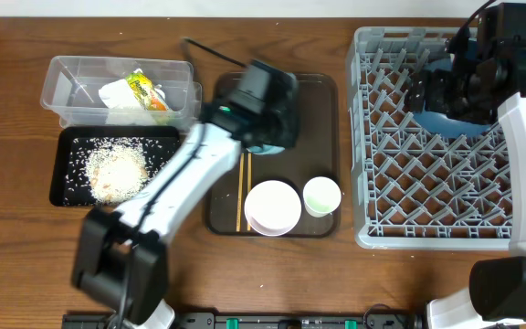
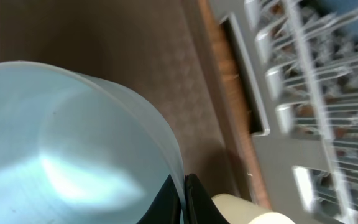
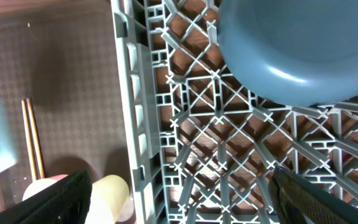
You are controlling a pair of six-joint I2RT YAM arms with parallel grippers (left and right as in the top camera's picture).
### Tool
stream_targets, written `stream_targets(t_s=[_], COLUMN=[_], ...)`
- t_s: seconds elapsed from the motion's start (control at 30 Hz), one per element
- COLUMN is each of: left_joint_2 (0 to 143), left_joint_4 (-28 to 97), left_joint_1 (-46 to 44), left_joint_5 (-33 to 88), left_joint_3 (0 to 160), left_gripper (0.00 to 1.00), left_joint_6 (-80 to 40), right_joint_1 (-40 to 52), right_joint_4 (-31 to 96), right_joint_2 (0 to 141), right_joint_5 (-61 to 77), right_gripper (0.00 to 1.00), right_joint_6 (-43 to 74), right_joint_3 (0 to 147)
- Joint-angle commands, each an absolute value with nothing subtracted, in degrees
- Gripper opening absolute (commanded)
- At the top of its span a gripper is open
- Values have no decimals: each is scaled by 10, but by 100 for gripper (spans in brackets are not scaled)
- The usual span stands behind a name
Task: Sort waste into correct bins and load items into the dishwasher rack
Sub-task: 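Carry the empty bowl with the left gripper back onto the brown tray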
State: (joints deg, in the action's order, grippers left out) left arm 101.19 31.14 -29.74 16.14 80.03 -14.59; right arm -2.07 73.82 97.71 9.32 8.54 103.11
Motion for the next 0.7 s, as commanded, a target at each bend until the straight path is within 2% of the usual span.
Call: stream_targets(t_s=[0.0,0.3,0.4,0.47,0.67], left_joint_2=[1044,1105,1106,1104,1067], left_joint_4=[293,269,267,266,278], left_joint_1=[-329,-354,-346,-338,-300], left_joint_5=[93,93,92,88,83], left_joint_3=[802,802,802,802,802], left_gripper=[7,11,31,39,44], left_joint_6=[-136,-138,-138,-138,-139], right_joint_1=[-14,-11,-3,7,53], right_joint_4=[737,737,735,731,707], right_joint_2=[966,966,966,966,967], right_joint_5=[94,95,95,95,95], right_gripper=[89,89,89,89,87], right_joint_6=[76,76,76,76,100], right_joint_3=[1041,1041,1041,1041,1035])
